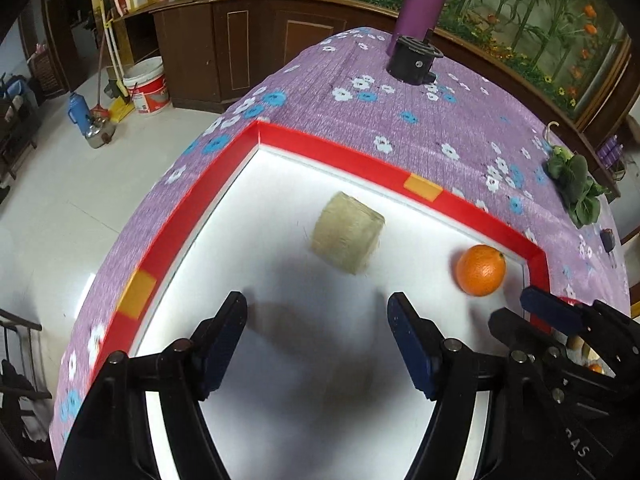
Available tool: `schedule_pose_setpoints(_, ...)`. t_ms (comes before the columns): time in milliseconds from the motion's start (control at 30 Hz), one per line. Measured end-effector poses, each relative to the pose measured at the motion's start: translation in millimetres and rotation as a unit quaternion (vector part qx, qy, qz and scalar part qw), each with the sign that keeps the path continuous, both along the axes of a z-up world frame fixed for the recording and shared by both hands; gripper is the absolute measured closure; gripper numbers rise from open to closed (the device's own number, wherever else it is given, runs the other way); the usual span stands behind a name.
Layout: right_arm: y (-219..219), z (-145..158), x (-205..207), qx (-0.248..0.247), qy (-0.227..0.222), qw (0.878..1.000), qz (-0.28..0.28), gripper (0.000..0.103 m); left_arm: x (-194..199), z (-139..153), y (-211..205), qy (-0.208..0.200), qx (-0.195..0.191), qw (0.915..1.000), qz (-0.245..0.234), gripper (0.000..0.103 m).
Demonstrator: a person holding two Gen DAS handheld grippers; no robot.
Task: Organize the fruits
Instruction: 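Move both open tools back over the mat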
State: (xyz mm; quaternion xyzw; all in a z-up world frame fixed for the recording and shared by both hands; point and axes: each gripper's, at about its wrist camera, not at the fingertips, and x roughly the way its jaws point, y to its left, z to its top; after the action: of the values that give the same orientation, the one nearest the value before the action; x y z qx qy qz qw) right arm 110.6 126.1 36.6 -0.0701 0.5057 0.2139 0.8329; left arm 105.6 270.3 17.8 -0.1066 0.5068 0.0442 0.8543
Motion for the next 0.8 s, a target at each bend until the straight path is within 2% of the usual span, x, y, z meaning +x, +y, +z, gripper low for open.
schedule_pose_setpoints(333,-30.1,13.2,-64.6,0.017,0.006,1.000,0.021,0.061,-48.7,11.6,-34.3,-0.015,0.030,0.9994,-0.009,0.030)
schedule_pose_setpoints(433,-46.5,17.0,-83.3,0.025,0.005,0.999,0.026,0.061,-63.4,16.2,-48.4,-0.020,0.028,0.9993,-0.012,0.030)
schedule_pose_setpoints(633,-92.5,19.6,-114.9,0.044,0.012,0.999,0.023,0.061,-88.8,27.1,-87.0,-0.034,0.025,0.9988,-0.023,0.030)
schedule_pose_setpoints(800,-135.8,16.1,-137.2,0.041,0.012,0.999,0.016,0.061,-111.7,34.2,-125.0,-0.043,0.018,0.9981,-0.041,0.030)
